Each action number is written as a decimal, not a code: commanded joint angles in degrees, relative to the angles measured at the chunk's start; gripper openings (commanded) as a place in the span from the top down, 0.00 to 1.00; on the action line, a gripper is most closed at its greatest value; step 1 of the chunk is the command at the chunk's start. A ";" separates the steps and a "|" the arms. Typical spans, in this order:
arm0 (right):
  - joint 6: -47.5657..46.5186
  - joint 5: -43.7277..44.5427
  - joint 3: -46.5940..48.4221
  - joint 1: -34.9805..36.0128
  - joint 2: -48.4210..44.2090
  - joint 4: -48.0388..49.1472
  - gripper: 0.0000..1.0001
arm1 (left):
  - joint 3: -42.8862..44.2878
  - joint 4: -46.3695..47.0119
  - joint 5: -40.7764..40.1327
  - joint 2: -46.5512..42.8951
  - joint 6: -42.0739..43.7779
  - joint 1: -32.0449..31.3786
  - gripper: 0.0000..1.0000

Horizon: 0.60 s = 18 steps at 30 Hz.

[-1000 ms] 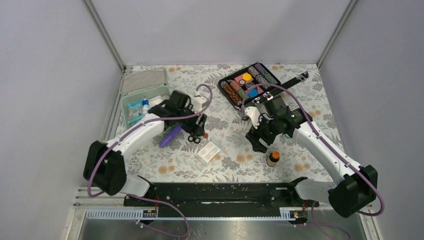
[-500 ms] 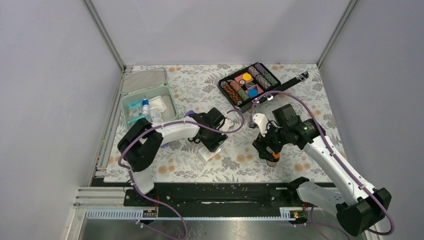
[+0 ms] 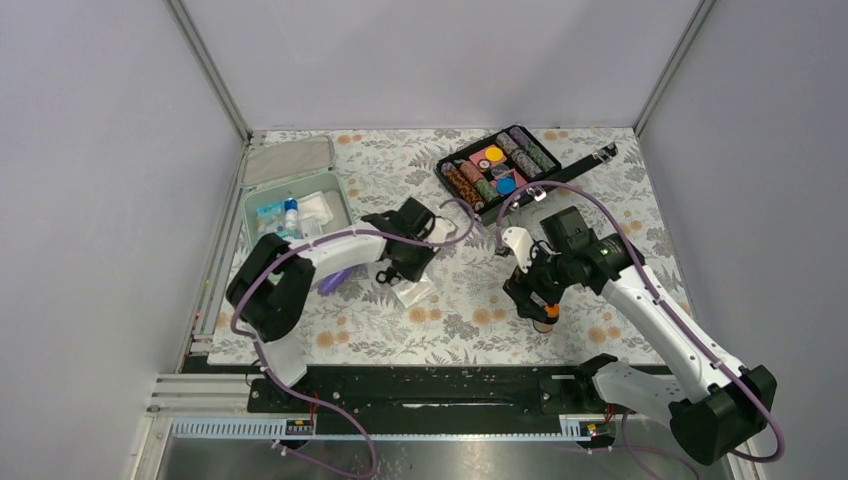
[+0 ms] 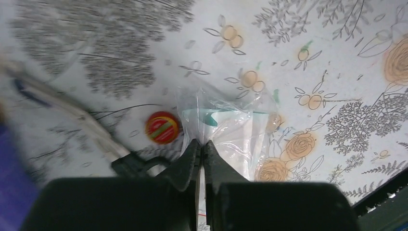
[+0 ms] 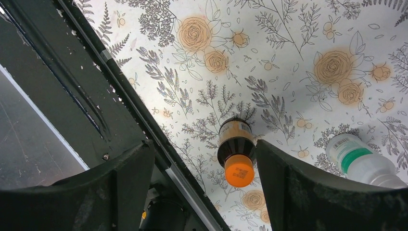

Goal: Organize the medicine kit

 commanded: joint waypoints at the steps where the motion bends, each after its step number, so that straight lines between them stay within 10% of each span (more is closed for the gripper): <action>1: -1.04 1.06 2.53 -0.35 2.05 1.18 0.17 | 2.79 1.01 5.40 -8.03 2.47 4.05 1.00; 18: -1.89 0.60 11.99 -0.29 11.43 3.26 0.17 | 12.39 -8.19 -6.88 -13.64 -10.23 45.63 1.00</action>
